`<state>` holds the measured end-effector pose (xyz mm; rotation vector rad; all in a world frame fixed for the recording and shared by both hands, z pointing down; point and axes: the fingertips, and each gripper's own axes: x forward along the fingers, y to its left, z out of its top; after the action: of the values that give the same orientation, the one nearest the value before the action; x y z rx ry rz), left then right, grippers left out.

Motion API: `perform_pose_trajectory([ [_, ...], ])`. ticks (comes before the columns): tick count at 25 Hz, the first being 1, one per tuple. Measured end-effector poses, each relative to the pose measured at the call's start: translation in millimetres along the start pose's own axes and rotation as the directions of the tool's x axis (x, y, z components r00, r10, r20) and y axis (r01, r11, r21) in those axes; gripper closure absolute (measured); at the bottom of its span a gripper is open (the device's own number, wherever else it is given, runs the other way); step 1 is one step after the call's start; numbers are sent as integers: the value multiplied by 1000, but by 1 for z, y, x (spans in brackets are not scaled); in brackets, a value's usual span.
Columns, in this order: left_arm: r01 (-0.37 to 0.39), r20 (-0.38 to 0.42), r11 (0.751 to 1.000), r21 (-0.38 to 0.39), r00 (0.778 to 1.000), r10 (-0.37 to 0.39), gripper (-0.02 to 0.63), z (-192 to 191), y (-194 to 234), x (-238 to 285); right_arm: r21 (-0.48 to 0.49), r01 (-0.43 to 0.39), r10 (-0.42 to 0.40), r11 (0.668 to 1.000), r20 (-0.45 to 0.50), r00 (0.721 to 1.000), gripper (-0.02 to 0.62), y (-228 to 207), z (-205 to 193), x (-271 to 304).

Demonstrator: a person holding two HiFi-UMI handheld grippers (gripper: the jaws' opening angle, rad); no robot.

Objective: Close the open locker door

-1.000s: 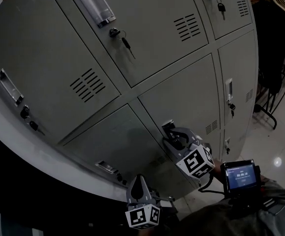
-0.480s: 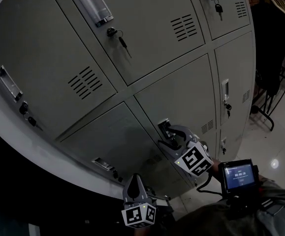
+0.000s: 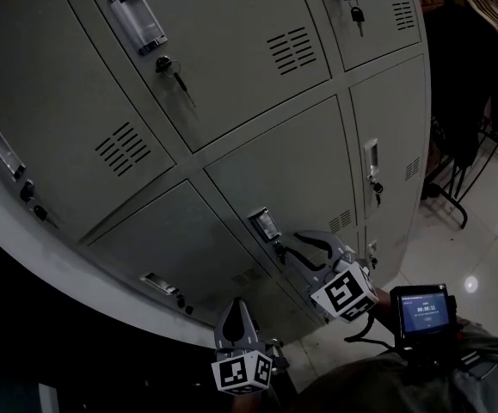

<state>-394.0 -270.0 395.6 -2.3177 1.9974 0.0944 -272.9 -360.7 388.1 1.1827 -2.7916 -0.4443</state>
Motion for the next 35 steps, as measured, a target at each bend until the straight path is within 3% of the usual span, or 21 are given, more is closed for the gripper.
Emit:
perform_pose_trajectory([
  [11,45,-29,998,-44,998,-46,609,-17,-132,9,70,35,-32,997,-42,999,586,-57,-24,-132],
  [19,23,-12,999,-33,1000,-24,609,-1,-222,-9,102,4,0,995,-36,999,588,-87,-33,-206],
  [26,-59,-34,998,-25,998,58,609,2,-267,-39,85,-64,65,994,-9,998,589,-98,-36,-256],
  [35,-16,-28,1000,-2,999,16,609,7,-293,-79,146,-15,25,989,-69,997,589,-82,-47,-322],
])
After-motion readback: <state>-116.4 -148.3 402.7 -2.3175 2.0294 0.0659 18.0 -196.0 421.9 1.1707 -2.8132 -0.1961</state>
